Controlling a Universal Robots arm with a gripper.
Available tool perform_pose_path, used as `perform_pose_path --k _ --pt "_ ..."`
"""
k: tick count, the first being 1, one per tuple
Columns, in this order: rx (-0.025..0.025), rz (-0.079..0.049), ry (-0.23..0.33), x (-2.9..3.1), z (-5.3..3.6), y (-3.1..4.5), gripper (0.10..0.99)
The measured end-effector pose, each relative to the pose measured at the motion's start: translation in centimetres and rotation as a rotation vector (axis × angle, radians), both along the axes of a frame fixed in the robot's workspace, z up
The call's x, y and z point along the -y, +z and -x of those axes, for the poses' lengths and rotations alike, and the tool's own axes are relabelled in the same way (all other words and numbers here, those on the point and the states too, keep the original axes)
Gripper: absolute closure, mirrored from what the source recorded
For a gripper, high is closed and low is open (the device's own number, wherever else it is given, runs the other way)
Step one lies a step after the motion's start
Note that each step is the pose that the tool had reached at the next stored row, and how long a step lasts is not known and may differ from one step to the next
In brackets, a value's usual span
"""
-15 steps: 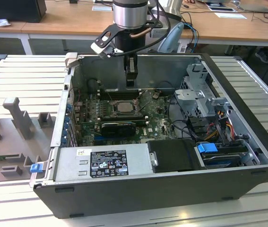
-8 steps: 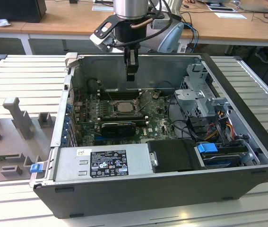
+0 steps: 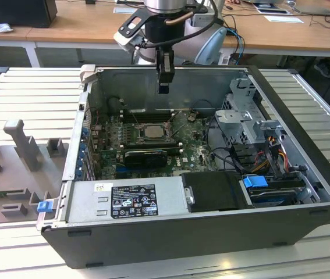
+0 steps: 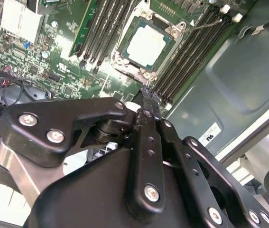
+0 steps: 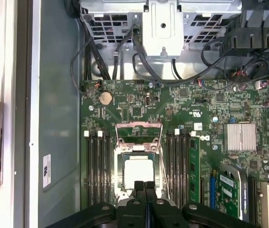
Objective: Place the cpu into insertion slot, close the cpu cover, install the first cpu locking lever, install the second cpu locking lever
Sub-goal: 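Close the cpu cover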
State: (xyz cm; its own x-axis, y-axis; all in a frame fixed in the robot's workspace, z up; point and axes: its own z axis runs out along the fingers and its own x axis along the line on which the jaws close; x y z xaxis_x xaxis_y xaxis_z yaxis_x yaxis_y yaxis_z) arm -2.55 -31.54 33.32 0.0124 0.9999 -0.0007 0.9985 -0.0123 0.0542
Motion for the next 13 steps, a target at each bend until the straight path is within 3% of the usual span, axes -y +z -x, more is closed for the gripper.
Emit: perform_pose_path --k 11,13 --pt "-0.0002 0.000 0.000 0.00 -0.43 0.07 0.980" --pt "-0.0044 -0.001 0.000 0.06 -0.83 0.07 0.980"
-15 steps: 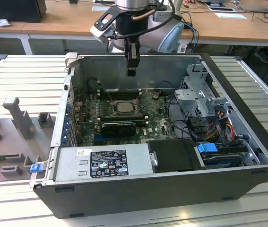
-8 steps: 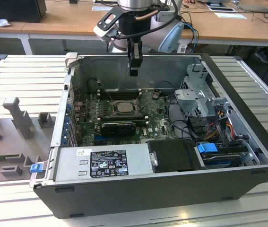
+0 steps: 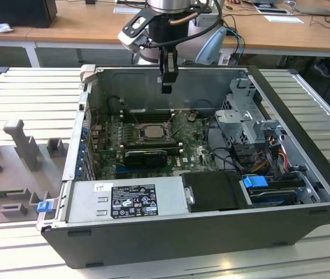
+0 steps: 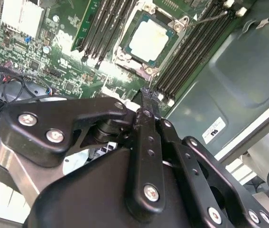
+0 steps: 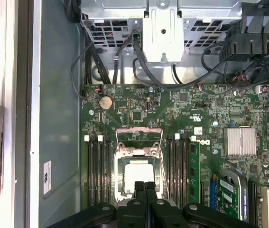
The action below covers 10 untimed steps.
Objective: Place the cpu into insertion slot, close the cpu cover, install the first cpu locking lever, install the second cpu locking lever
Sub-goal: 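Close the cpu cover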
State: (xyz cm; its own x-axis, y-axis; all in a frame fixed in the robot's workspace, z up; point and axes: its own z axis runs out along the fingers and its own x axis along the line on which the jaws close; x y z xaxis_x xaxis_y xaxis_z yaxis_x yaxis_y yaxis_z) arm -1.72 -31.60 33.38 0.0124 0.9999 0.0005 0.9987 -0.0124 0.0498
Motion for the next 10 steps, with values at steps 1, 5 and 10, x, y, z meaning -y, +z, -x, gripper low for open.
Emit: perform_pose_path --k 1,5,10 --pt "-0.0030 0.000 0.000 0.02 -0.50 -0.03 0.980" --pt "-0.0040 0.000 0.000 0.05 -0.74 -1.34 0.980" --pt "-0.0042 0.000 0.000 0.05 -0.91 -2.23 0.980"
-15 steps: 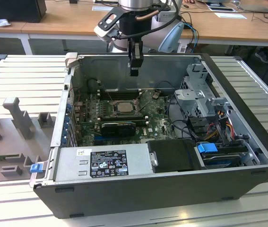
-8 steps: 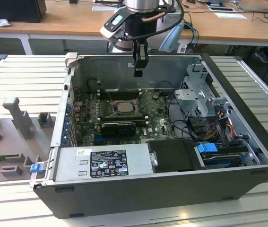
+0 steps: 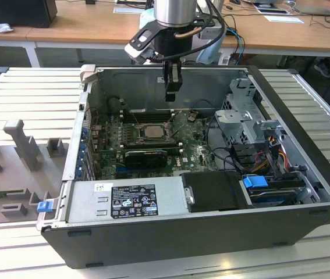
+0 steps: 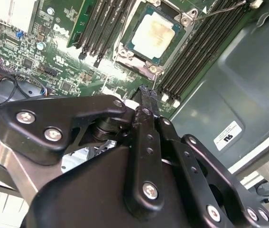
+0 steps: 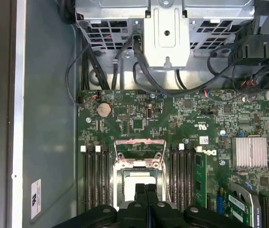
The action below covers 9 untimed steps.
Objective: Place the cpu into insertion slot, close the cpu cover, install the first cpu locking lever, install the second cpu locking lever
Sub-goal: 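Close the cpu cover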
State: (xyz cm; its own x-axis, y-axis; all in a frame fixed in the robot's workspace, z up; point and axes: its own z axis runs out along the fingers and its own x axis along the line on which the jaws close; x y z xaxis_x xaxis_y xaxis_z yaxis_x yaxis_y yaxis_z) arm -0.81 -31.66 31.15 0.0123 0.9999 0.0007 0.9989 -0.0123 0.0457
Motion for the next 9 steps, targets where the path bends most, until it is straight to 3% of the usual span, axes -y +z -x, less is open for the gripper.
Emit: perform_pose_path --k 9 --pt "-0.0004 0.000 0.000 0.00 -0.59 -0.30 0.980"
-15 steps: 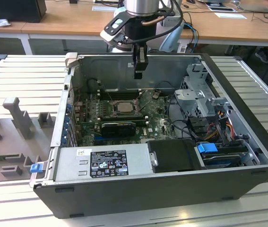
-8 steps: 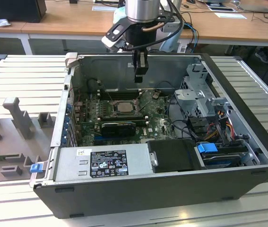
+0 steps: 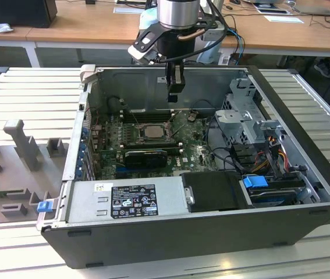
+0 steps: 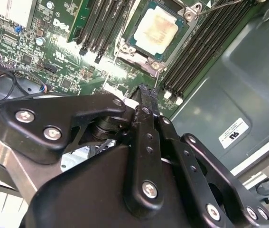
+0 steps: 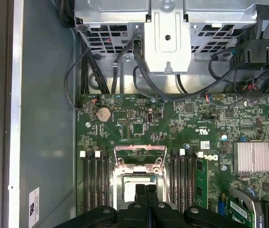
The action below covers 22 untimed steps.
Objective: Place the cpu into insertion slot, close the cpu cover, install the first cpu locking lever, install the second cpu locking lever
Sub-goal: 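Close the cpu cover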
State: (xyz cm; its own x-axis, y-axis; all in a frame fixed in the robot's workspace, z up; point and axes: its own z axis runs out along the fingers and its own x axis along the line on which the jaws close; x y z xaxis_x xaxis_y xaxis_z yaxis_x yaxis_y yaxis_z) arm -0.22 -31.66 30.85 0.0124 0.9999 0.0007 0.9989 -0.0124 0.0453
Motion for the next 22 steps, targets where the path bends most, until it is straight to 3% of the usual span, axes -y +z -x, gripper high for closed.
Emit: perform_pose_path --k 22 --pt "0.0000 0.000 0.000 0.01 -1.08 -0.23 0.980"
